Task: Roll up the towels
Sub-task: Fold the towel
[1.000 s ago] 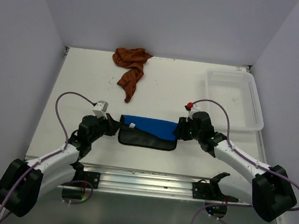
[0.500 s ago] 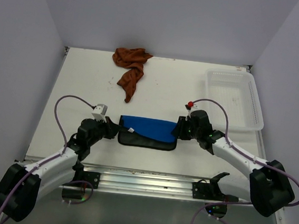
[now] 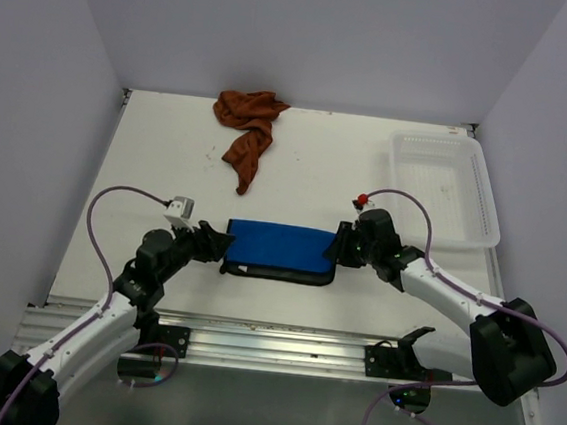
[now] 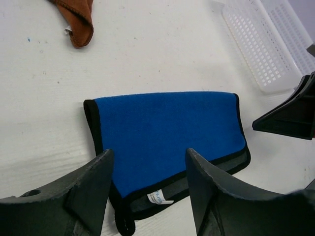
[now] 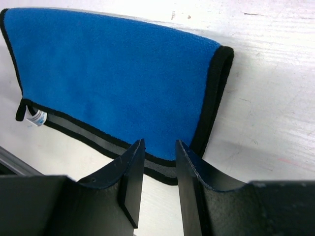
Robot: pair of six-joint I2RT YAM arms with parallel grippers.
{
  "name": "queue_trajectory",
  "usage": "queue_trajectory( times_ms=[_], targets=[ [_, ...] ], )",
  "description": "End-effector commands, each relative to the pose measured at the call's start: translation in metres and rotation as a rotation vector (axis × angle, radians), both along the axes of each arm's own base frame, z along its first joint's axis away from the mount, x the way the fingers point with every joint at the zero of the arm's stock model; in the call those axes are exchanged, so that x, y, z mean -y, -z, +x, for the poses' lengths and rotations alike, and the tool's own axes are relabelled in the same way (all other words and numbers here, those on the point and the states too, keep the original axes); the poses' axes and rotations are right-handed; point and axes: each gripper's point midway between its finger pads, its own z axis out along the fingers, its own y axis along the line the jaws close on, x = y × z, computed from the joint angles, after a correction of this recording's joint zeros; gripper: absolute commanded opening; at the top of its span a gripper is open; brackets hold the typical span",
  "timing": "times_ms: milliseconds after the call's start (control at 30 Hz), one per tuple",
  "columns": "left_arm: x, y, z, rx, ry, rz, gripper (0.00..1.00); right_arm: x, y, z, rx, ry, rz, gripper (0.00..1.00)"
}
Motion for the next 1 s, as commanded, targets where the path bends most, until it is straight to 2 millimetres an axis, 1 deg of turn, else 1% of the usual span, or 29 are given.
queue_trajectory(
  times_ms=[0,33,67,133,167,200,267,333,500,567,633,800,967],
  targets=[
    [0.002,-0.022,0.007,0.029,-0.013,-0.023,0.62,0.000,-0.014,0.009,0.008,0.064,0.008,0.36],
    [0.003,-0.020,0.008,0.022,-0.012,-0.024,0.60,0.003,-0.014,0.010,0.006,0.083,-0.001,0.37],
    [0.005,-0.010,0.009,-0.014,-0.006,-0.014,0.55,0.007,-0.011,0.007,-0.013,0.098,-0.013,0.38],
    [0.010,-0.008,0.012,-0.028,0.006,-0.029,0.49,0.013,-0.009,0.005,-0.034,0.151,-0.018,0.40],
    [0.012,0.003,0.013,-0.068,0.009,-0.021,0.40,0.015,-0.006,0.000,-0.060,0.172,-0.017,0.41],
    [0.016,0.000,0.015,-0.058,0.017,-0.037,0.38,0.017,-0.006,-0.001,-0.067,0.184,-0.016,0.42],
    [0.022,0.003,0.018,-0.066,0.029,-0.043,0.31,0.019,-0.001,-0.006,-0.091,0.210,-0.009,0.43],
    [0.027,0.003,0.020,-0.064,0.037,-0.045,0.30,0.021,0.004,-0.009,-0.106,0.222,-0.009,0.44],
    [0.041,0.011,0.019,-0.078,0.071,-0.012,0.28,0.020,0.014,-0.013,-0.140,0.241,0.004,0.47],
    [0.044,0.015,0.018,-0.085,0.077,-0.005,0.27,0.020,0.018,-0.014,-0.151,0.245,-0.002,0.48],
    [0.043,0.019,0.018,-0.095,0.075,0.004,0.27,0.021,0.022,-0.014,-0.158,0.248,-0.008,0.49],
    [0.035,0.038,0.019,-0.162,0.031,0.048,0.26,0.021,0.028,-0.012,-0.159,0.264,-0.016,0.50],
    [0.035,0.046,0.019,-0.191,0.022,0.056,0.25,0.021,0.038,-0.013,-0.181,0.270,-0.034,0.49]
  ],
)
